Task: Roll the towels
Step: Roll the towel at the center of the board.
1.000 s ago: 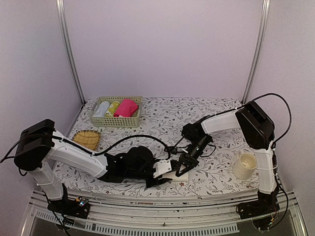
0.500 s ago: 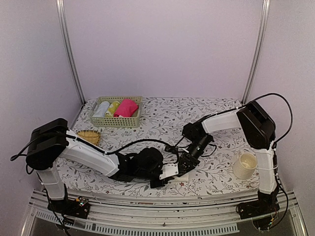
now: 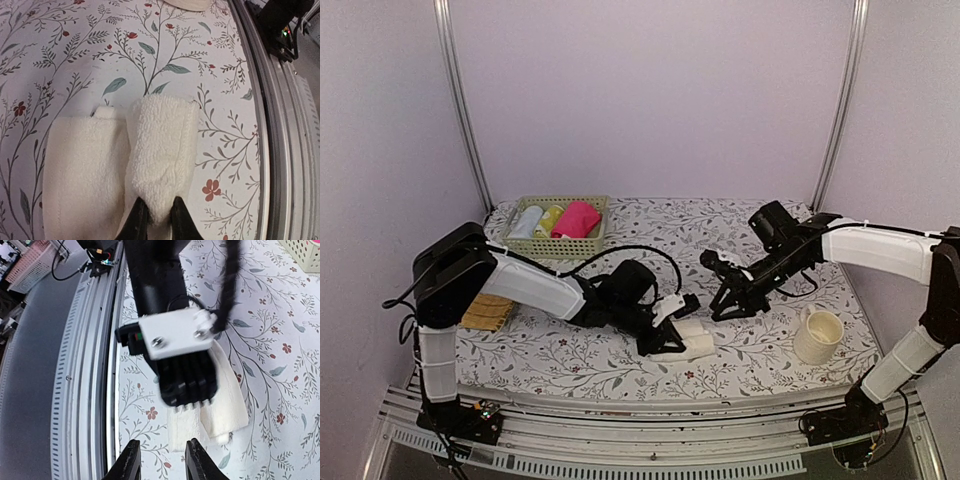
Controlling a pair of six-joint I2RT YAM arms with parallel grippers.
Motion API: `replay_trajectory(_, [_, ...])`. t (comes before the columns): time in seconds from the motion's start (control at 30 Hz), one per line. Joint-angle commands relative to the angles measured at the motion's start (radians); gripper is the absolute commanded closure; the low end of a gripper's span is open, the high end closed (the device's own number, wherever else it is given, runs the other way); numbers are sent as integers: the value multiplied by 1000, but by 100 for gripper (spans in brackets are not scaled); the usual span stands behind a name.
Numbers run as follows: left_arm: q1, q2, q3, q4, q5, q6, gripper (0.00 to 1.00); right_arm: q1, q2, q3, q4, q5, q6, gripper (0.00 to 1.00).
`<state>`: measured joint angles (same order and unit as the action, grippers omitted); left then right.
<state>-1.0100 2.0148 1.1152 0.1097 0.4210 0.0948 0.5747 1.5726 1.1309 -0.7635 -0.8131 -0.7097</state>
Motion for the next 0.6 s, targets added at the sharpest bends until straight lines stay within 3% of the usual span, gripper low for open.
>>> replay_trajectory(0.0, [71,117,36,-201,251,-136,93,8,-76,-115,199,152,36,67])
replay_trajectory(0.2, [127,193,112,-251,432,-241,91,72,-111,-227,324,300,2,62])
replay_trajectory(0.57, [145,234,156,-307,448,-276,90,292,-14,-267,460,530,-71,53])
